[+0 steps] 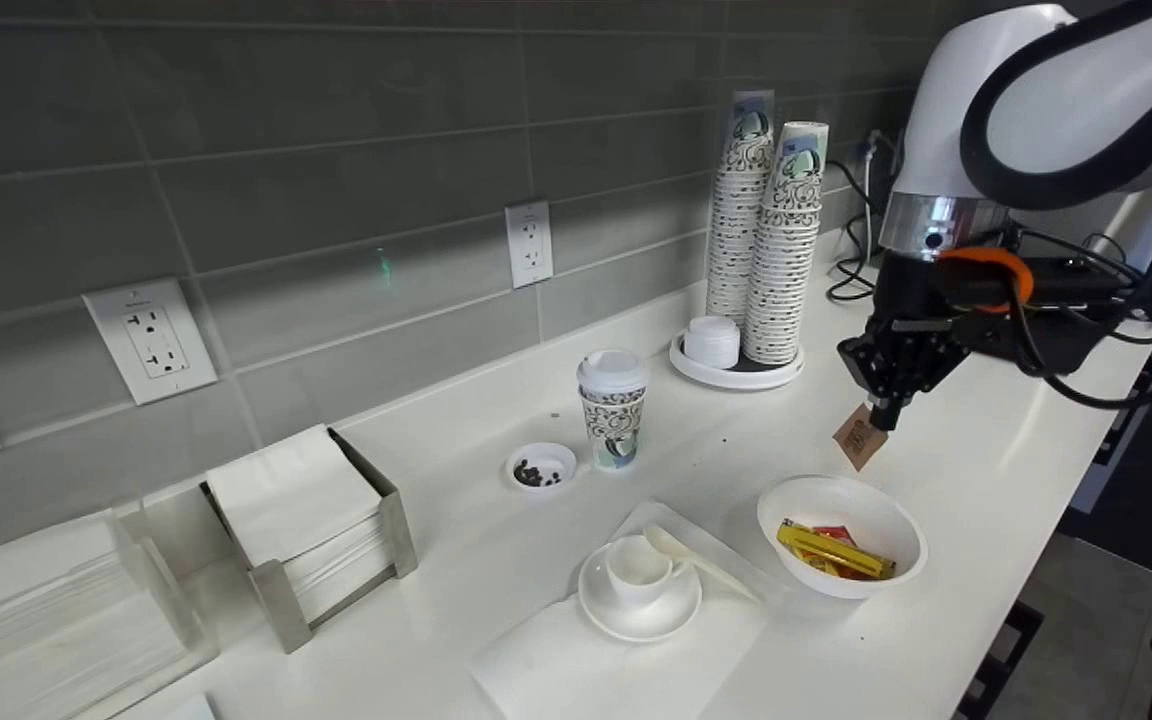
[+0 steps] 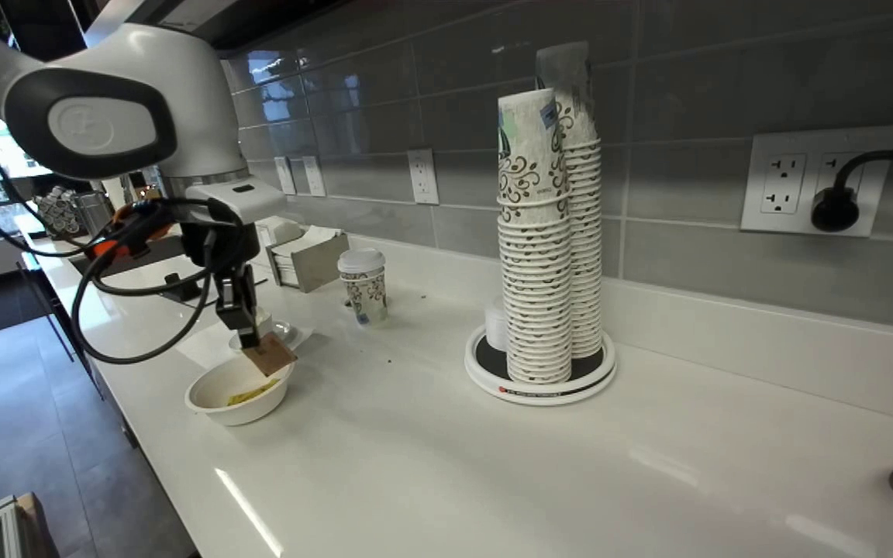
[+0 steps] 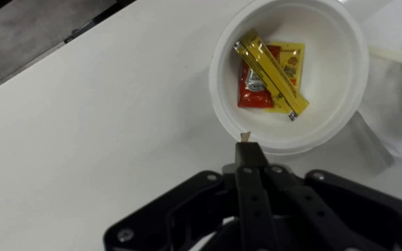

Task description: Take the brown packet out of the bowl

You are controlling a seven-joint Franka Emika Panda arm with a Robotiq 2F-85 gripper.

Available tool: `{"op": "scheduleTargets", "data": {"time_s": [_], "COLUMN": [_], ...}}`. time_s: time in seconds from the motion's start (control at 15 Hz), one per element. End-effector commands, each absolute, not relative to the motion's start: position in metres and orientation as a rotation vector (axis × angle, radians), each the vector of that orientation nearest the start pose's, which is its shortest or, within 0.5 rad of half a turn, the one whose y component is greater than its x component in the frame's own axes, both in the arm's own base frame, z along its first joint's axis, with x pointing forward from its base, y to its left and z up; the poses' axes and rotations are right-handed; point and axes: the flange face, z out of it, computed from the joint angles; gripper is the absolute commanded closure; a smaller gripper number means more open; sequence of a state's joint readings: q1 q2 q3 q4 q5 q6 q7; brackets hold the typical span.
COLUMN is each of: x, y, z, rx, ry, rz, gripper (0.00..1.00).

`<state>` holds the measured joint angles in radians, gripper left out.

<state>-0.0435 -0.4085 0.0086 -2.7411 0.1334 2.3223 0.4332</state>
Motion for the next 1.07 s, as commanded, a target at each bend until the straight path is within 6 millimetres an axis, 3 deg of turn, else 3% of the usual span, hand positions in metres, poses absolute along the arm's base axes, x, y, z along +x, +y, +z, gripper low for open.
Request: {"op": "scheduleTargets", "data": {"time_s": [0.0, 0.47, 1.0], "x": [0.382, 0.398, 0.390], "y": [-0.036, -0.072, -0.083], "z": [0.337, 0.302, 0.237], "rx": [-2.740, -2.409, -2.395], "ry": [0.991, 1.184, 1.204], "rz": [-0.050, -0.254, -0.133], "gripper": [1.00, 1.00, 1.00]}}
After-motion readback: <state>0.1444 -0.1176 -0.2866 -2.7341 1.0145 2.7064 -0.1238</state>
